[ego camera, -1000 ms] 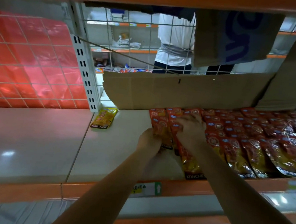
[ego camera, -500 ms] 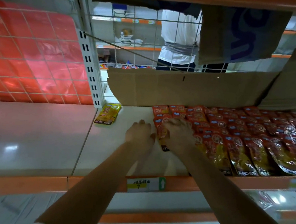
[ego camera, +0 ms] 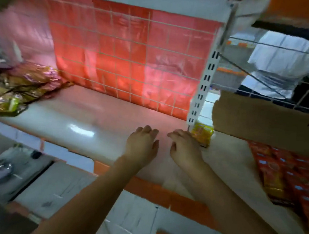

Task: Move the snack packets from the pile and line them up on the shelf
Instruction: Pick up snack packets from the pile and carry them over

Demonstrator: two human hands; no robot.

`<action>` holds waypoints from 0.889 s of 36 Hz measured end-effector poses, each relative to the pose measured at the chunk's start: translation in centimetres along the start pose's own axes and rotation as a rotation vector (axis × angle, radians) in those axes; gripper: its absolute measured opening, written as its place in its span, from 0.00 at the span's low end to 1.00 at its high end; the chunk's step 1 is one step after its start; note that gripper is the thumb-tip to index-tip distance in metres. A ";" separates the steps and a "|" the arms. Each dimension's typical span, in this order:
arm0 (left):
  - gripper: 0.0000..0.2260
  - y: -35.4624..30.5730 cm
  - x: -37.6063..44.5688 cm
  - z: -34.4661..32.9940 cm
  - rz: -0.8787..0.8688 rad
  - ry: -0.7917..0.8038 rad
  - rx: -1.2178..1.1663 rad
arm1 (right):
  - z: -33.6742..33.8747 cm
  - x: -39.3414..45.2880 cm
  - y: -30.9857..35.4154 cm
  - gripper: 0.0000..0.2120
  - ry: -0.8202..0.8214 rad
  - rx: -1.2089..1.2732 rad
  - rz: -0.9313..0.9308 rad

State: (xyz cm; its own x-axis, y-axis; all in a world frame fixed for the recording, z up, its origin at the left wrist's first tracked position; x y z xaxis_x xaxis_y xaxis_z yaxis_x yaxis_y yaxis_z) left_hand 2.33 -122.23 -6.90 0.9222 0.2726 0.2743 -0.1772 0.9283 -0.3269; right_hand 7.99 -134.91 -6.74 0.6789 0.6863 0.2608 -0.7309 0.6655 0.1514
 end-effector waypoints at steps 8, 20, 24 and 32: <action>0.13 17.0 3.6 4.4 0.048 -0.061 -0.005 | -6.1 11.9 11.6 0.20 0.053 0.058 0.057; 0.14 39.6 7.2 11.4 0.198 -0.101 0.054 | -13.7 25.8 26.2 0.16 0.068 0.230 0.095; 0.14 44.4 6.1 12.7 0.227 -0.079 0.046 | -15.2 28.5 29.0 0.14 0.050 0.298 0.066; 0.27 48.7 5.0 13.8 0.067 0.032 0.040 | -17.8 34.4 30.5 0.23 0.045 0.521 -0.342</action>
State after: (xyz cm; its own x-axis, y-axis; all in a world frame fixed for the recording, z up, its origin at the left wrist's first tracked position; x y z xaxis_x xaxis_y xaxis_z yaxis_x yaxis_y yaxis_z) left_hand -6.41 -72.20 -8.96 0.9182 0.3266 0.2243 -0.2515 0.9178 -0.3073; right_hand 10.26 -85.83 -10.11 0.8745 0.4790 0.0764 -0.4019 0.6272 0.6672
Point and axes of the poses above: each hand's wrist, its own x-axis towards the middle knuckle, its own z-axis out of the back of the hand, y = z × x, the point moved 2 cm from there along x, towards the middle knuckle, and after that the axes turned 9 degrees about z, right-handed, at the moved point
